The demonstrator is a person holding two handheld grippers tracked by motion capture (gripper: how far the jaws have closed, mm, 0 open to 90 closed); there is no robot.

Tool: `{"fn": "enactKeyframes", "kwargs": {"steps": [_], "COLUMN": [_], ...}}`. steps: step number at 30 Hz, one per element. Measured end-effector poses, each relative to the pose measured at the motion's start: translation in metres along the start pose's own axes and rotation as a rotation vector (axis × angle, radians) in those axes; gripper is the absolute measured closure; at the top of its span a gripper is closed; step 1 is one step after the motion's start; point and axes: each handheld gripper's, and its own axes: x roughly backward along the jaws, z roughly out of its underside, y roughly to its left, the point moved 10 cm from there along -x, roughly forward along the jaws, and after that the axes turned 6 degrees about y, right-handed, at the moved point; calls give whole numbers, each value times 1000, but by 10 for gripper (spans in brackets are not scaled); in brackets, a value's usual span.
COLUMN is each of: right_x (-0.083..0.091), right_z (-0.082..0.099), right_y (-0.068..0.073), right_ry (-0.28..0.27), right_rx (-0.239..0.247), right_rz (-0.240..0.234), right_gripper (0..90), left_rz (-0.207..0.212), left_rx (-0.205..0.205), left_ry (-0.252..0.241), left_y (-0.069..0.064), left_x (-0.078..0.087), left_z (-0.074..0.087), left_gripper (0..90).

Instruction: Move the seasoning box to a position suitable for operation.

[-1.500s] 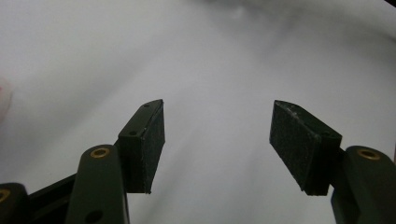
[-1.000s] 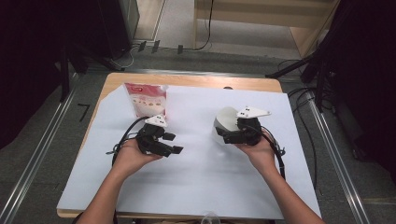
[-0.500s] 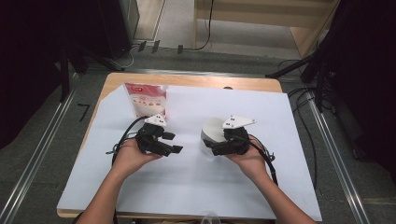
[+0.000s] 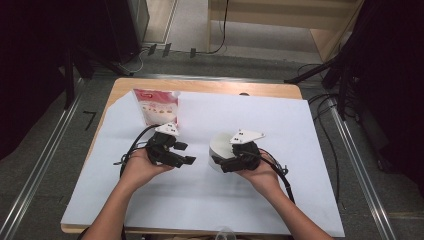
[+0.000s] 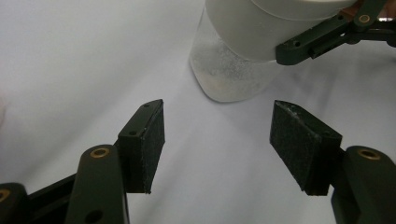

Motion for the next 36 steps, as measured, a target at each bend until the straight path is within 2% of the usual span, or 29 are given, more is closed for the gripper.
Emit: {"fn": "enactKeyframes", "kwargs": {"steps": [7, 8, 12, 15, 18, 19, 21, 26, 27, 31, 36], "right_x": [0, 0, 1, 2, 3, 4, 5, 16, 22, 34, 47], "right_z": [1, 1, 2, 3, 4, 6, 7, 12, 14, 22, 28], "right_y": [0, 0, -1, -1, -1, 0, 0, 1, 2, 1, 1], "right_ry": [-8, -2, 2, 8, 10, 23, 25, 30, 31, 44, 44], "right_rx": [-6, -21, -29, -80, -84, -77, -80, -97, -115, -117, -125], "right_rz": [-2, -13, -38, -63, -60, -45, -39, -59, -78, -79, -71], "right_gripper": [148, 143, 124, 114, 114, 113, 113, 114, 114, 119, 132], "left_rz": [-2, 0, -6, -2, 9, 28, 25, 24, 16, 20, 21], "left_rx": [-9, -2, -10, 1, 6, 11, 10, 11, 13, 11, 6], "left_ry": [6, 1, 8, -3, -3, -25, -23, -18, -23, -34, -26], "left_y": [0, 0, 1, 1, -1, -3, -3, -2, -2, -3, -4], "left_x": [1, 0, 1, 1, 2, 2, 2, 4, 4, 5, 3], "left_z": [1, 0, 1, 0, 0, -2, -2, -1, -1, -3, -2], "left_gripper": [369, 369, 368, 368, 369, 370, 370, 371, 377, 391, 389]}}
